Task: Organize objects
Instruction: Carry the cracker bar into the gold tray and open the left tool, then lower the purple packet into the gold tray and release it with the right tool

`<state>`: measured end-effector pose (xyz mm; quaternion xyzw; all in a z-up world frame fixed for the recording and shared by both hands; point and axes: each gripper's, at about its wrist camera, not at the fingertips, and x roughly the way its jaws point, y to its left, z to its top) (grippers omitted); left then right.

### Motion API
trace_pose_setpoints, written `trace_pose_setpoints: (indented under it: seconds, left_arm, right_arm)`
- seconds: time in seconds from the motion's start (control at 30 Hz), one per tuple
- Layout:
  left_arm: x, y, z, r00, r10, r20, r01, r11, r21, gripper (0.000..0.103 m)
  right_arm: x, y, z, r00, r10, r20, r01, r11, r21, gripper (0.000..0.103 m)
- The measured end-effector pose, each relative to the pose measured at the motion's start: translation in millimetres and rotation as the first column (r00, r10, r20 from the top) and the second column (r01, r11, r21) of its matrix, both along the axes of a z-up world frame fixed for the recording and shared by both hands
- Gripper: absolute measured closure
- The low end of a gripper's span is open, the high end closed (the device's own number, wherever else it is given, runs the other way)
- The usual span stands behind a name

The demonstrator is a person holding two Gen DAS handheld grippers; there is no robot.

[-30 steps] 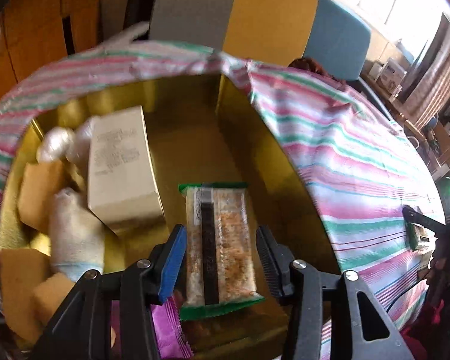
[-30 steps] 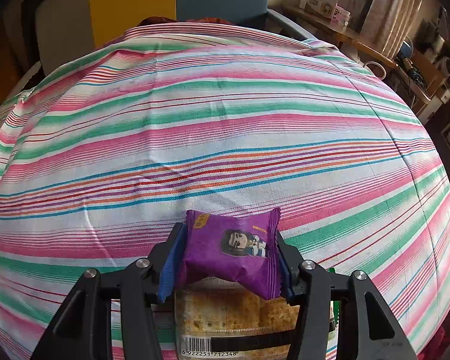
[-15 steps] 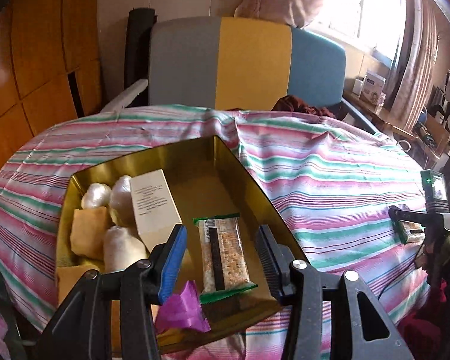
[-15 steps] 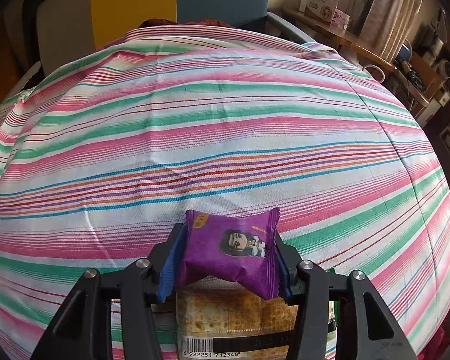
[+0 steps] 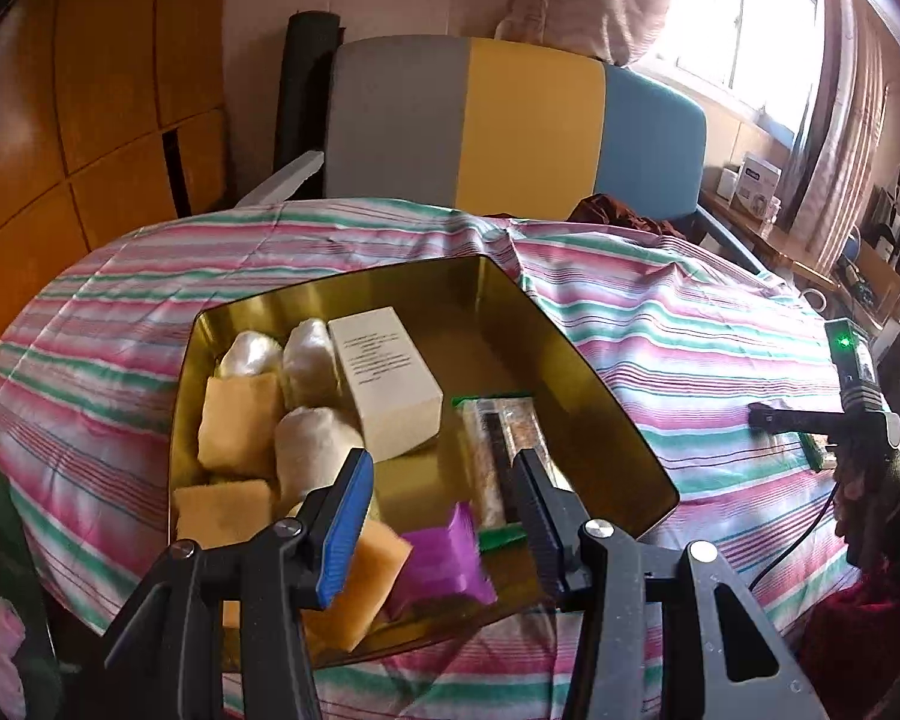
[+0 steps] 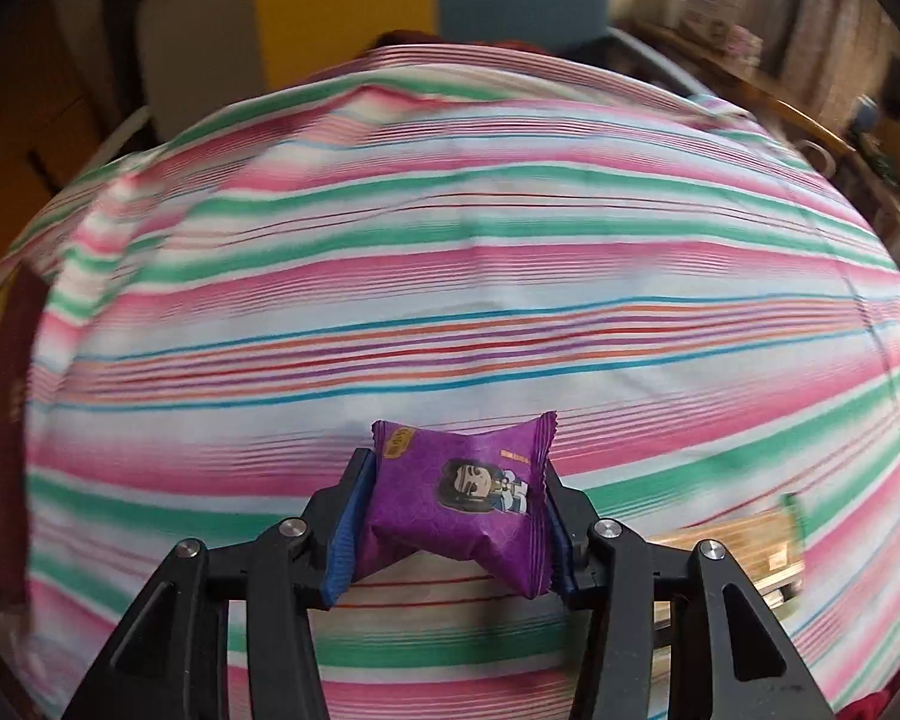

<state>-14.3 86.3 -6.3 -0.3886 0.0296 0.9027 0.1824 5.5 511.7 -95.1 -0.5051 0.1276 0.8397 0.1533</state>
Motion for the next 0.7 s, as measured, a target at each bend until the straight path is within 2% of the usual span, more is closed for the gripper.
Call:
trace_pose_setpoints:
  seconds: [0.1,0.23,0.3,0.43,0.6,0.7]
  left_arm:
    - [1.9,-12.9,-1.5,1.0,0.015,0.002,-0.015,1.0,0.021,0.054]
    - [0.1,-38.5,-1.6,0.998,0.069,0.005,-0.069,0.997,0.048,0.054]
    - [-2.4,-53.8,-1.5,0.994,0.108,0.009,-0.108,0.992,0.059,0.054]
    - [-6.0,-86.2,-2.8,0.982,0.19,0.018,-0.191,0.978,0.082,0.054]
    - [-9.6,-112.8,-11.7,0.965,0.257,0.045,-0.26,0.961,0.093,0.054]
    - [-10.8,-119.4,-17.0,0.962,0.267,0.059,-0.272,0.957,0.1,0.054]
  right_arm:
    - [-9.3,-29.7,10.9,0.998,0.05,-0.034,-0.052,0.997,-0.053,0.053]
    - [-16.3,-78.6,45.0,0.979,0.152,-0.137,-0.16,0.985,-0.056,0.053]
    - [-19.7,-112.1,66.7,0.952,0.237,-0.195,-0.249,0.968,-0.042,0.053]
    - [-28.0,-177.9,89.2,0.887,0.385,-0.256,-0.403,0.915,-0.019,0.052]
    - [-47.5,-249.4,84.5,0.825,0.506,-0.254,-0.526,0.851,-0.013,0.052]
    - [-61.2,-279.1,69.6,0.806,0.548,-0.224,-0.566,0.825,-0.015,0.052]
